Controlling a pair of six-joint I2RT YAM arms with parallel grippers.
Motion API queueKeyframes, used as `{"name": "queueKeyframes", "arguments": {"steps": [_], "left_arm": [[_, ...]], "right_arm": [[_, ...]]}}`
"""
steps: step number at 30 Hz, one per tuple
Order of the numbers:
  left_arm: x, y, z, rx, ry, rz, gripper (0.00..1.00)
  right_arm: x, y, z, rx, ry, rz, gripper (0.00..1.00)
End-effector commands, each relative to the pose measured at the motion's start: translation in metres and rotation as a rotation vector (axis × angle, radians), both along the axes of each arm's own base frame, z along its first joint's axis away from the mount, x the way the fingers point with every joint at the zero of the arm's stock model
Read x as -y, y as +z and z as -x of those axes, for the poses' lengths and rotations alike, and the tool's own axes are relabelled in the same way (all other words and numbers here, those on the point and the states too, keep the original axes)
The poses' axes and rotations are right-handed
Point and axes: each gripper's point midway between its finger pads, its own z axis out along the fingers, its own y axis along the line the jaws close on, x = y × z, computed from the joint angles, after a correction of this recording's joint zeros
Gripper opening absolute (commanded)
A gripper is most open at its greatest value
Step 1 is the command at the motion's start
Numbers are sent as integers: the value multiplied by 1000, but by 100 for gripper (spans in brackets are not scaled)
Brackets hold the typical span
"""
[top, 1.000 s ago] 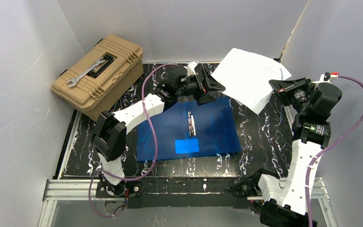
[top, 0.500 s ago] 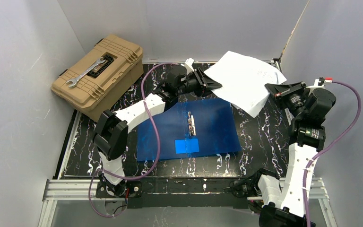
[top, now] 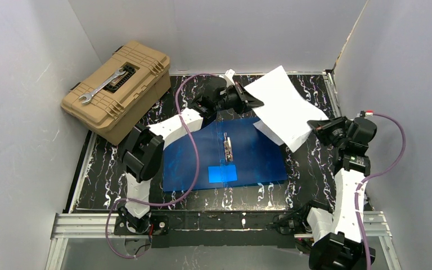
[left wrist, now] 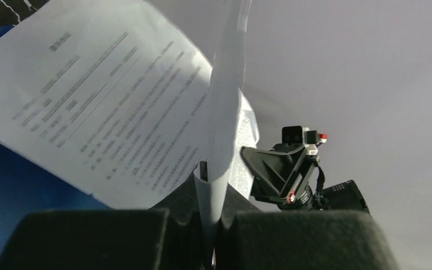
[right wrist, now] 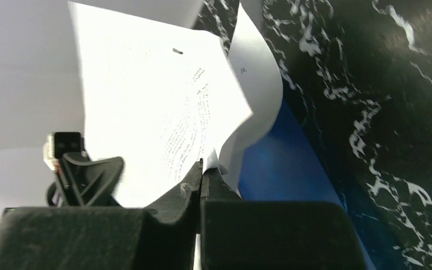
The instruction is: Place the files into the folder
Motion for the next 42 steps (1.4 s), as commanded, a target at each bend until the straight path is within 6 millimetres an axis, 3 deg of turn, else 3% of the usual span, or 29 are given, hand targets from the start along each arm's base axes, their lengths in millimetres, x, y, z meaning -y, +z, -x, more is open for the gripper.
{"name": "queueKeyframes", "arguments": {"steps": [1, 7, 10, 15, 19, 24, 36, 42], "left_arm": [[-4, 11, -14, 76, -9, 4, 0], [3, -13, -7, 63, -78, -24, 0], [-2, -22, -4, 76, -80, -51, 0], [-8, -19, -1, 96, -117, -64, 0], [-14, -3, 7, 135, -162, -70, 0], [-29, 20, 30, 202, -228, -105, 0], [-82, 63, 99, 313, -330, -191, 0], [-105, 91, 140, 357, -378, -163, 0]], "right_arm": [[10, -35, -4, -28, -26, 67, 11], [19, -85, 5, -111, -77, 93, 27], [22, -98, 12, -163, -81, 128, 38], [37, -96, 24, -234, -109, 248, 59], [41, -75, 29, -209, -115, 306, 69], [33, -44, 30, -123, -68, 327, 77], [-25, 36, 16, 187, 257, 285, 92], [-66, 72, 24, 354, 467, 247, 95]]}}
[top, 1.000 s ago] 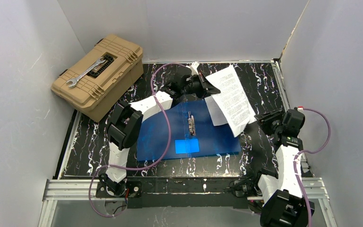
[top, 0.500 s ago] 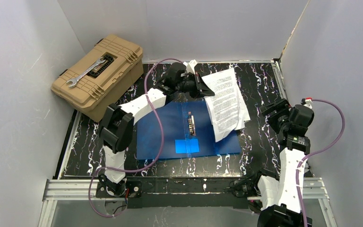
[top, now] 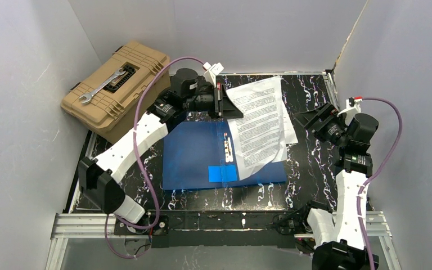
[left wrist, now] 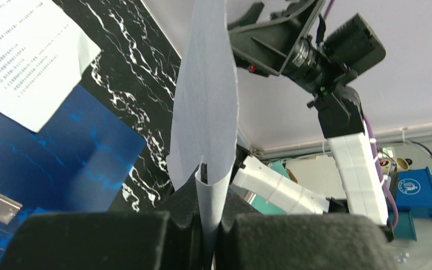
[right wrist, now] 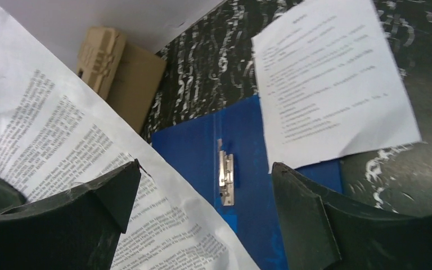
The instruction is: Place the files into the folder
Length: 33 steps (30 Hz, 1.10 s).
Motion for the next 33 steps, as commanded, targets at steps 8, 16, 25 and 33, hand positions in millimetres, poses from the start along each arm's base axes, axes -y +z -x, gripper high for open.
{"name": "queueKeyframes", "arguments": {"steps": [8, 16, 25, 33], "left_arm": [[-50, 29, 84, 55, -129, 25, 0], [-63, 51, 121, 83, -225, 117, 0], [-70, 67, 133, 124, -240, 155, 0], [-77, 74, 137, 157, -227, 127, 0]], "right_arm": [[-95, 107, 47, 405, 565, -24, 99], [-136, 119, 88, 483, 840, -21, 98], [-159, 117, 133, 527, 1039, -38, 87], [-162, 119, 162, 541, 1105, -25, 68]]}}
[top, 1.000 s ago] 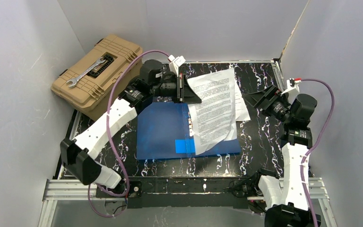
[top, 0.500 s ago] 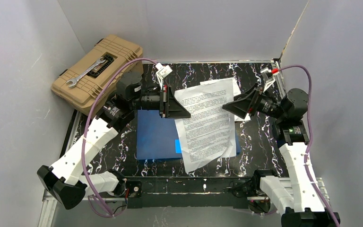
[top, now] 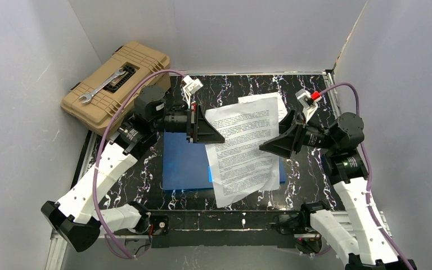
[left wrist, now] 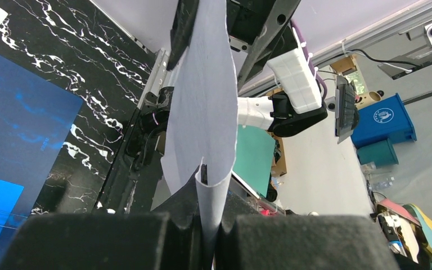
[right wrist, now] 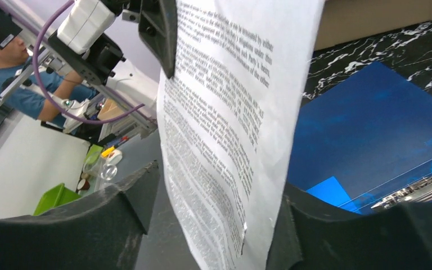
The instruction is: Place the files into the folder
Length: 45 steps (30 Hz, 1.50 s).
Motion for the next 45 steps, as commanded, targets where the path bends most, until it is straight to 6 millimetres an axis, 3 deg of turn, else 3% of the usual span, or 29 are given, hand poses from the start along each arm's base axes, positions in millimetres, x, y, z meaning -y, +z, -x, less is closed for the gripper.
{"name": "queueKeyframes", "arguments": {"steps": [1, 5, 13, 16, 18, 22, 25, 28, 30, 39, 45], "left_arm": [[-11, 24, 14, 68, -14, 27, 0], [-13, 30, 17, 77, -14, 42, 0], [-14, 36, 19, 78, -23, 52, 0], [-13, 34, 17, 68, -20, 44, 0], [-12, 31, 16, 62, -19, 35, 0], [-13, 24, 13, 54, 6, 7, 0], [-16, 17, 9, 53, 42, -27, 20], [-25, -1, -2, 58, 142, -110, 53], [-34, -13, -9, 76, 219, -169, 63], [-83, -74, -39, 71, 551, -408, 98], [-92, -115, -52, 2, 647, -480, 98]], "right_arm": [[0, 14, 23, 88, 54, 7, 65], [0, 9, 30, 76, 60, 18, 60], [0, 3, 37, 76, 70, 17, 36], [0, 4, 35, 76, 61, 15, 21], [0, 6, 33, 77, 49, 12, 3], [0, 7, 29, 61, 21, 12, 1], [1, 8, 26, 53, -1, 11, 1], [2, 9, 23, 42, -33, 19, 1], [3, 9, 19, 39, -69, 34, 1], [15, -38, -23, -112, -262, 225, 1], [21, -78, -50, -228, -353, 328, 1]]}}
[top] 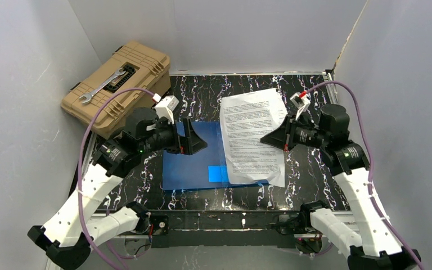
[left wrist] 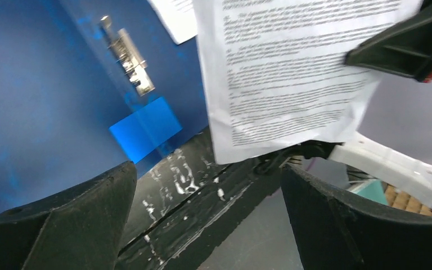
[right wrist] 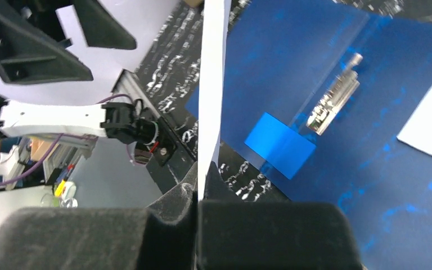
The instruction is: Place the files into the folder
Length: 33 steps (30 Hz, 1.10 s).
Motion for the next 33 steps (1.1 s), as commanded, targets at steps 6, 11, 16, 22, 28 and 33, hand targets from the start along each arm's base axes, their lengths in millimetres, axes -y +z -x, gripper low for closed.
{"name": "queueKeyframes", "arguments": {"steps": [6, 11, 16, 22, 28, 33], "left_arm": [[-5, -85, -26, -177, 148, -132, 98], [3, -126, -39, -269, 190, -163, 98], [12, -160, -50, -338, 221, -164, 98], [22, -195, -56, -410, 236, -165, 97], [15, -226, -61, -450, 281, -239, 96], [4, -247, -61, -470, 332, -302, 96]], "right_arm": [[10, -55, -38, -139, -140, 138, 1], [13, -80, -54, -203, -178, 193, 1], [14, -102, -68, -252, -202, 232, 1], [10, -124, -78, -299, -186, 249, 1], [9, -138, -89, -333, -193, 251, 1], [11, -144, -99, -347, -210, 252, 1]]}}
